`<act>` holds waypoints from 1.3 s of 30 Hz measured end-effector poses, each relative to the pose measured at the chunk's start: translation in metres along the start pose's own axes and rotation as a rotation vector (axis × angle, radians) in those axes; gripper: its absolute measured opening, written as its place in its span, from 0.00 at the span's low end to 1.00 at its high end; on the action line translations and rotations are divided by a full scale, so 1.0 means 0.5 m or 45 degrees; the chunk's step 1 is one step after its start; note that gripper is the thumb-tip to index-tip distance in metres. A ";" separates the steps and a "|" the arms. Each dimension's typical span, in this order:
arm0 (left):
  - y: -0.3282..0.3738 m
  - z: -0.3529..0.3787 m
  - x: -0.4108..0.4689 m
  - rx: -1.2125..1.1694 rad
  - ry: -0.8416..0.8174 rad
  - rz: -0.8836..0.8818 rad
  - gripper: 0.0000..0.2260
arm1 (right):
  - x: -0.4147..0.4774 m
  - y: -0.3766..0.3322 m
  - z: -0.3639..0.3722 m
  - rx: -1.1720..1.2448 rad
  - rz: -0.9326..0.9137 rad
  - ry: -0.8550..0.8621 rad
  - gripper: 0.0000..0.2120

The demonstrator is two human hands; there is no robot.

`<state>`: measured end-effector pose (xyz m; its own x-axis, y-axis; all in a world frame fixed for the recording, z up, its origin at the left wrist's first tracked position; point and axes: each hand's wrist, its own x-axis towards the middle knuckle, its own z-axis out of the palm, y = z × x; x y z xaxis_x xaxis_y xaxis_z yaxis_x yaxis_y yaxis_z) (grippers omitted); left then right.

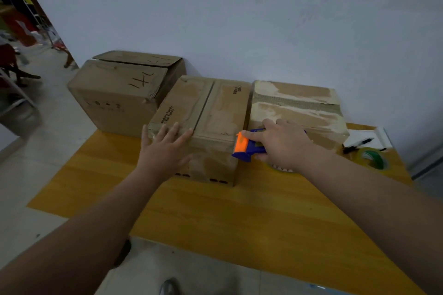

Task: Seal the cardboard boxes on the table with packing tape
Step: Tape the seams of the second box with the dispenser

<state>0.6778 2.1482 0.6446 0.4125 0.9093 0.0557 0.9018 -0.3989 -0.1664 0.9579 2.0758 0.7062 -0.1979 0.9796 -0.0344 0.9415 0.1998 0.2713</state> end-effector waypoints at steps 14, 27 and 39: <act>0.178 -0.012 0.005 -0.200 0.194 0.290 0.24 | -0.014 0.008 0.013 0.044 -0.020 -0.011 0.39; 0.202 -0.002 -0.001 -0.071 0.216 0.238 0.26 | -0.162 0.141 0.055 -0.038 0.044 0.033 0.35; 0.221 -0.012 0.012 -0.121 0.285 0.397 0.24 | -0.128 0.084 0.079 -0.067 0.040 -0.129 0.33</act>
<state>0.7807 2.1089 0.6324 0.6769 0.6986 0.2317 0.7324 -0.6706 -0.1180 1.0206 2.0226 0.6819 -0.1376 0.9830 -0.1218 0.9307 0.1704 0.3235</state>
